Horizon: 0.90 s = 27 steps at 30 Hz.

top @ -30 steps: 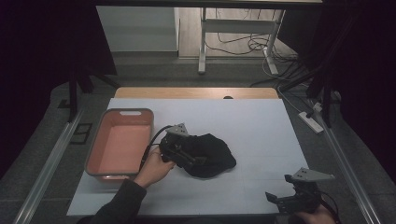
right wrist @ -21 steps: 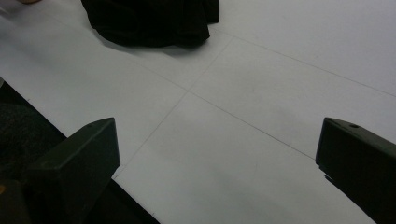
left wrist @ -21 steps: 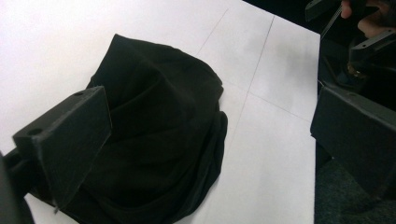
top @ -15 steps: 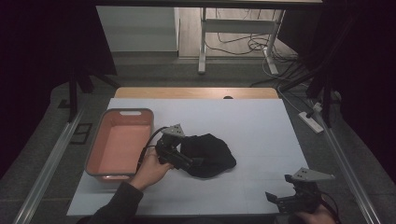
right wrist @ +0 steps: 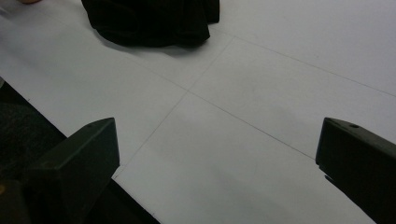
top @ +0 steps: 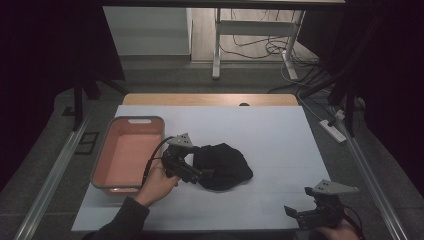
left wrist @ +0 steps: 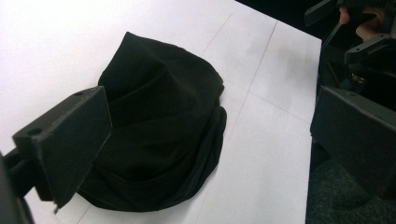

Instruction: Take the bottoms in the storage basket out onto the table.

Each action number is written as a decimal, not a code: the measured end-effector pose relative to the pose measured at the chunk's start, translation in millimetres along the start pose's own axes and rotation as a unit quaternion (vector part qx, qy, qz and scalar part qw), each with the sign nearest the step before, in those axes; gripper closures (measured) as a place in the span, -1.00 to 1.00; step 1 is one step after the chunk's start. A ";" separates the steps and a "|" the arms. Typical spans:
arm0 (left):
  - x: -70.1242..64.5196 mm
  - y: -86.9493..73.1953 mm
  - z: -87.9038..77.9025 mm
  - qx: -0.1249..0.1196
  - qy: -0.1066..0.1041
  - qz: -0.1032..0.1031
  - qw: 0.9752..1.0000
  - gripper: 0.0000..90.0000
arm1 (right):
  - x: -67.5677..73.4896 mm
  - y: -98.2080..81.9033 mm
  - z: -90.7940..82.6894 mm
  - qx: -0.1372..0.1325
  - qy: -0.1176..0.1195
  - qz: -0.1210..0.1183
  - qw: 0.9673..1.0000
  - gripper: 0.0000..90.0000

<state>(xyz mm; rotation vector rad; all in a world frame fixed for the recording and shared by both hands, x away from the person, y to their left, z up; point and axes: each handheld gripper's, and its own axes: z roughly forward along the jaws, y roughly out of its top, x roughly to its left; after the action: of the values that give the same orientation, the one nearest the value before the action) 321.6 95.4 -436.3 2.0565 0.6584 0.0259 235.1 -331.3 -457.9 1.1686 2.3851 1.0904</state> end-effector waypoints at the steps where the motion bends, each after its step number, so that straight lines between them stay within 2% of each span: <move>1: -0.4 -0.1 -0.7 -0.001 0.000 0.001 1.000 -1.00 | 0.0 0.0 -0.1 0.001 0.000 0.000 1.000 -1.00; 12: -5.3 -2.4 -8.2 -0.004 0.005 0.006 1.000 -1.00 | 0.2 0.0 -0.2 0.000 -0.001 -0.001 1.000 -1.00; 27: -10.5 -10.8 -18.1 -0.007 0.013 0.000 1.000 -1.00 | 0.3 0.0 -0.2 0.000 -0.001 -0.001 1.000 -1.00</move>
<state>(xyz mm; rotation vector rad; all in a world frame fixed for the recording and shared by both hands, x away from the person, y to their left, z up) 303.0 109.3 -432.4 2.0455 0.6711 0.0569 234.8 -331.2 -457.7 1.1674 2.3845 1.0872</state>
